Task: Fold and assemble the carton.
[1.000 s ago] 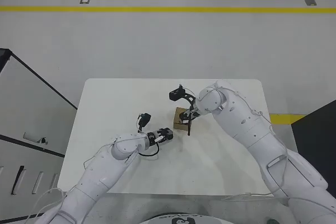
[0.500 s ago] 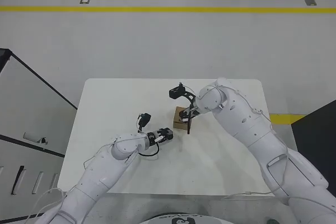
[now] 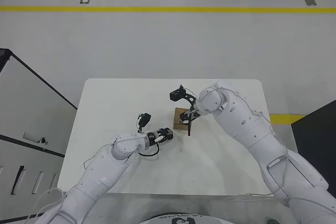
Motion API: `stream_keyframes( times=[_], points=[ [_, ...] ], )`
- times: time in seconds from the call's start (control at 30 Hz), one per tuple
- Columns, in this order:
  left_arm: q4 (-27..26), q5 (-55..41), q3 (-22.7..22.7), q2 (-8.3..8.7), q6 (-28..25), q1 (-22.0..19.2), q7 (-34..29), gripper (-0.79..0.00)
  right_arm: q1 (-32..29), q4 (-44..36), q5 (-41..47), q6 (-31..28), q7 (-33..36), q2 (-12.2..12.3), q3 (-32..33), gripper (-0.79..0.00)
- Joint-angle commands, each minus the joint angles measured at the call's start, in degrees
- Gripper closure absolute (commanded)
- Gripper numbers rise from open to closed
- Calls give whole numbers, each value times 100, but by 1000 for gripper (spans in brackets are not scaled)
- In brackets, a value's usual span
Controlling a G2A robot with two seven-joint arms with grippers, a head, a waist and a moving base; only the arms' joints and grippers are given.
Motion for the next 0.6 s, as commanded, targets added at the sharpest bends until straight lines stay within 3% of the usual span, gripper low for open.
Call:
stream_keyframes(
  times=[0.0,0.57],
  points=[
    [0,0,0,0,0,0,0,0,11,21,9,-2,-6,-6,-10,0],
    [0,0,0,0,0,0,0,0,14,-33,94,31,-60,23,83,0]
  ],
)
